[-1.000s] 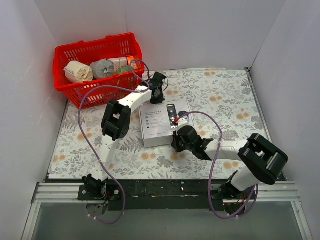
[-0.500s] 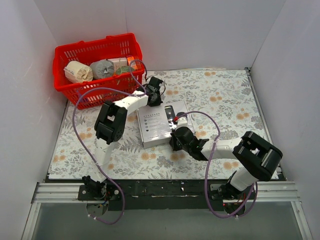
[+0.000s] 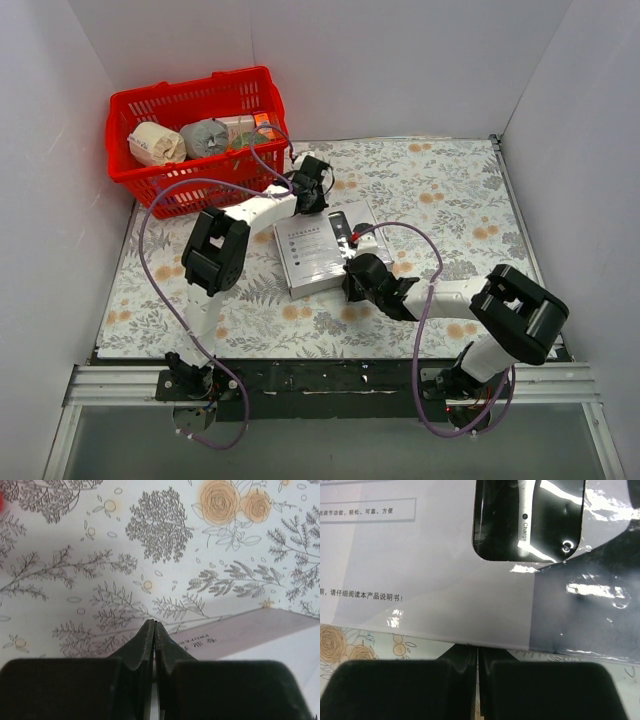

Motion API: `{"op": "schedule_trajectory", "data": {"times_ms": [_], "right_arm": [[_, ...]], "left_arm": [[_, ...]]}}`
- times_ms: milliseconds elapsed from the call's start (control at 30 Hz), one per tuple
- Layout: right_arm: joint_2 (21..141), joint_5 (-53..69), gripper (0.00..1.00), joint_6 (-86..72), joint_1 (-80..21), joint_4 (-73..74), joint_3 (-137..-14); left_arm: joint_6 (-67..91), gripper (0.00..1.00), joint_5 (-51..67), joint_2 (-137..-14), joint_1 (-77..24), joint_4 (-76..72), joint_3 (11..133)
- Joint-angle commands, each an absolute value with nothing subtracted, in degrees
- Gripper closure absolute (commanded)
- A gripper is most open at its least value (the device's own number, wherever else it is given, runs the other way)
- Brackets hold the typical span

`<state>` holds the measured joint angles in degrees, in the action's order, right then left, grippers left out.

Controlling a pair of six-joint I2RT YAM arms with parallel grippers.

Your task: Sort the hair-cutting tools

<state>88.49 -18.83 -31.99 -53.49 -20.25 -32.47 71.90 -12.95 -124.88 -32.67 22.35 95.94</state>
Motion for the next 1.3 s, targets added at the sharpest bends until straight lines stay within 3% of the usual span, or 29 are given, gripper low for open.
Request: {"op": "schedule_trajectory", "data": {"times_ms": [0, 133, 233, 267, 333, 367, 467, 500, 567, 633, 933, 1267], "right_arm": [[84.66, -26.37, 0.99, -30.76, -52.47, -10.73, -32.17], [77.1, -28.03, 0.81, -30.59, -53.17, -4.76, -31.99], [69.45, -28.92, 0.68, -30.15, -53.26, -0.1, -32.34], [67.69, -29.0, 0.65, -29.89, -53.26, 2.35, -32.87], [62.86, -28.83, 0.54, -28.66, -53.26, 7.72, -34.96], [61.45, -29.0, 0.53, -28.3, -53.35, 9.82, -35.85], [57.05, -28.92, 0.46, -26.63, -53.26, 17.3, -40.07], [55.04, -28.48, 0.45, -26.02, -53.35, 18.88, -41.3], [53.1, -27.95, 0.31, -25.4, -53.26, 23.02, -44.63], [50.89, -28.04, 0.08, -24.44, -53.26, 25.65, -46.84], [48.96, -34.88, 0.03, -20.3, -53.26, 36.47, -58.53], [42.46, -50.18, 0.02, -18.9, -53.26, 36.92, -58.19]], "left_arm": [[73.83, 1.0, -8.43, -119.28, -37.09, 34.89, 92.64], [74.71, 1.0, -8.09, -114.01, -37.09, 32.97, 90.45], [74.79, 0.92, -8.0, -108.21, -37.18, 30.68, 87.81], [74.62, 0.79, -8.43, -105.67, -37.09, 30.41, 87.28], [74.01, 0.67, -10.18, -103.19, -37.09, 30.59, 86.84], [73.74, 0.55, -10.98, -102.14, -37.18, 30.93, 86.75], [72.86, 0.33, -13.97, -97.57, -37.09, 32.86, 87.01], [72.25, 0.2, -14.84, -95.47, -37.18, 33.57, 87.19], [71.72, 0.14, -17.13, -92.91, -37.09, 35.67, 87.45], [70.93, 0.02, -18.71, -88.62, -37.09, 36.91, 87.45], [66.27, 0.02, -27.5, -71.21, -37.09, 33.67, 76.92], [65.39, 0.02, -31.02, -58.28, -37.09, 32.34, 64.08]]}}
